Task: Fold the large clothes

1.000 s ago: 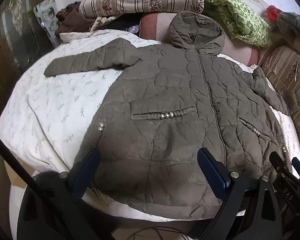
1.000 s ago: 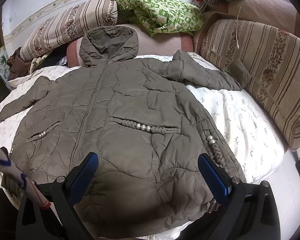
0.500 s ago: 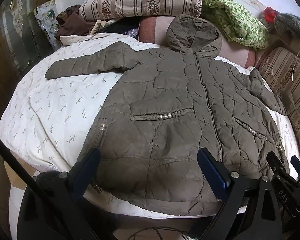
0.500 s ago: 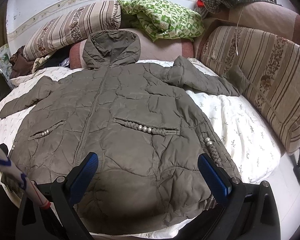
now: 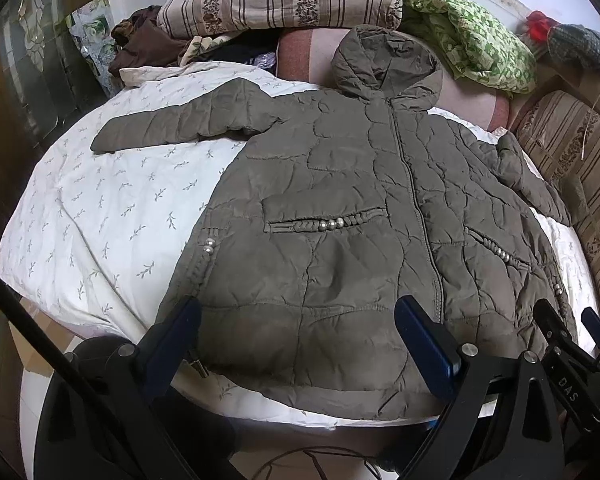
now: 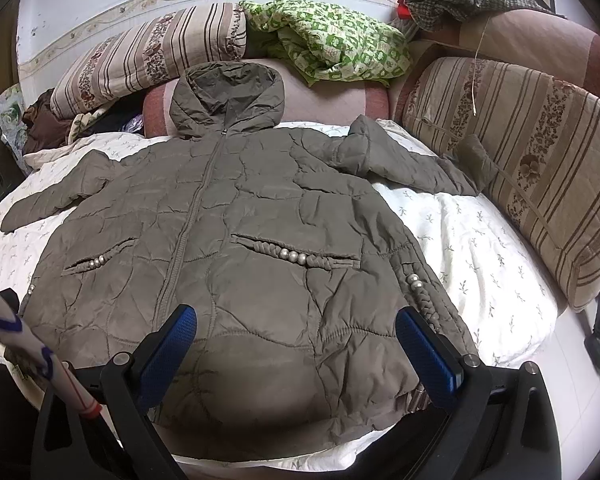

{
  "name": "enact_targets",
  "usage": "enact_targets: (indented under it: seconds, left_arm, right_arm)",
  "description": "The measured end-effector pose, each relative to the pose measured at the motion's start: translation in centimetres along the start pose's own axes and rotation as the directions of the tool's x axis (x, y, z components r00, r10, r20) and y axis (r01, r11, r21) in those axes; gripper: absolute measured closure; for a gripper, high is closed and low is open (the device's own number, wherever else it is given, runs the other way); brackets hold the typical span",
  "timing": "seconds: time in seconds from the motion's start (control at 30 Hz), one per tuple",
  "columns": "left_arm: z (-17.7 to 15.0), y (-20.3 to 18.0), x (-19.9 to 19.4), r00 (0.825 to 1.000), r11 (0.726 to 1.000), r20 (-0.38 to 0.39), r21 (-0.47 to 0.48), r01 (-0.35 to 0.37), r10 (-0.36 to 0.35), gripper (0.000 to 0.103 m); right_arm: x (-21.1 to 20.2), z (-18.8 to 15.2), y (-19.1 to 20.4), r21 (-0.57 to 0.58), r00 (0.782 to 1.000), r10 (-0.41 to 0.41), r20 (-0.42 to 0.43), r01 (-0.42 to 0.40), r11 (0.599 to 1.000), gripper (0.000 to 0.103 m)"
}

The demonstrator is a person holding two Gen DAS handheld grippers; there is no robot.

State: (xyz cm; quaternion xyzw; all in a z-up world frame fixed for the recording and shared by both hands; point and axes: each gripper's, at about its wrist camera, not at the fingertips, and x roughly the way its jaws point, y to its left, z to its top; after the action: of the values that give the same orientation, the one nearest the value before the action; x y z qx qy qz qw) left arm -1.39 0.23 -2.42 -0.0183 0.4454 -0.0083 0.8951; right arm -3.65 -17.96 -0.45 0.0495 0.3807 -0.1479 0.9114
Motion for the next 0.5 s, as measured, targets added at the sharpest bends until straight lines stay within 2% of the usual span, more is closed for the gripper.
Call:
enact_targets:
  seconds: [0.3,0.5]
  left_arm:
    - [-0.11,0.07,-0.41,0.996,0.998,0.056,0.009,-0.067,0.067,0.006]
    - [-0.11,-0.16,-0.42,0.996,0.998,0.063,0.029,-0.063,0.061,0.006]
  right_arm:
    - [-0.25,-0.42,-0.26,0.008,1.0,-0.003,-0.002,0.003,1.0,0.001]
    - [-0.26,-0.45,-0.37,0.012,1.0,-0.004,-0.005,0.004,1.0,0.001]
